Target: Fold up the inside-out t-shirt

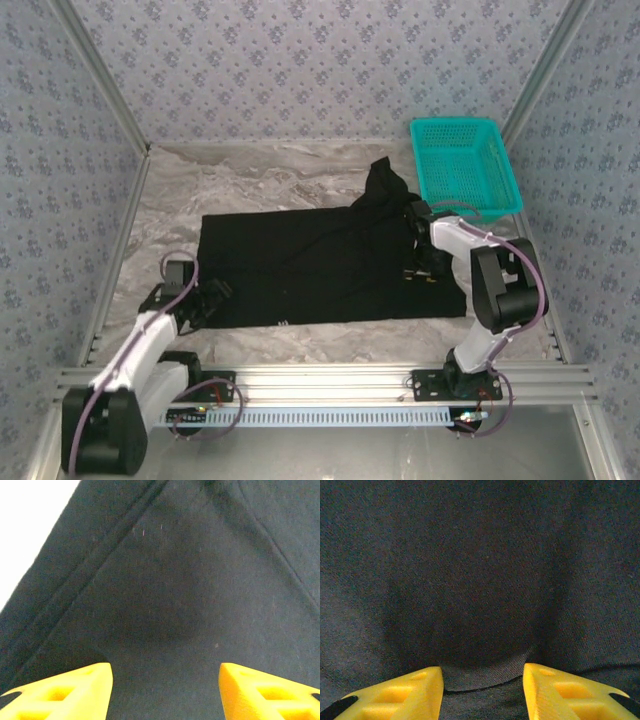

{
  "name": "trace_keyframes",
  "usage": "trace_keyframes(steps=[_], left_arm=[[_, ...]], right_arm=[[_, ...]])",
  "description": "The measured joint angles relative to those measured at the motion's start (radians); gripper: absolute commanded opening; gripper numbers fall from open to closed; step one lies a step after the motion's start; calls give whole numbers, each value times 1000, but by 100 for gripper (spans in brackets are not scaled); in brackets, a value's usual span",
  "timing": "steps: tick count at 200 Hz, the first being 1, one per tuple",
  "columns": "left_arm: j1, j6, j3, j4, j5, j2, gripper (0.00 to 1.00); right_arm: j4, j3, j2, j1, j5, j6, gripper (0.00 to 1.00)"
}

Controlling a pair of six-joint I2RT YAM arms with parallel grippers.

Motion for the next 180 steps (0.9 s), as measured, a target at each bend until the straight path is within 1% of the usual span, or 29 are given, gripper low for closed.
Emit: trace_keyframes(steps=[17, 32, 46, 60, 71, 83, 100, 123, 147, 163, 180], left_arm=[[-8, -28, -6, -68, -15, -109, 60], [-8, -27, 22, -88, -33, -131, 61], [-8, -11, 95, -89, -45, -69, 62], [-6, 27, 204, -63, -54, 60, 62], [-3, 54, 293, -19, -58, 158, 62], [8, 81, 368, 49, -60, 266, 63], [34, 109, 442, 131, -65, 389, 63], [59, 133, 507, 189, -72, 512, 63], [67, 145, 534, 215, -79, 564, 63], [67, 152, 547, 220, -79, 573, 63], [67, 159, 555, 227, -79, 575, 63]], right_arm=[[-3, -8, -28, 7, 16, -10, 51], [23, -7, -81, 26, 17, -32, 55], [80, 11, -137, 53, 5, -55, 62], [166, 60, -155, 73, -17, -69, 67], [235, 113, -139, 77, -29, -74, 68], [293, 205, -81, 75, -39, -69, 68], [377, 354, 47, 67, -37, -58, 65], [404, 514, 203, 48, -28, -20, 61], [389, 622, 335, 22, -26, 26, 60], [374, 640, 380, 9, -27, 53, 60], [357, 641, 411, 0, -37, 77, 56]])
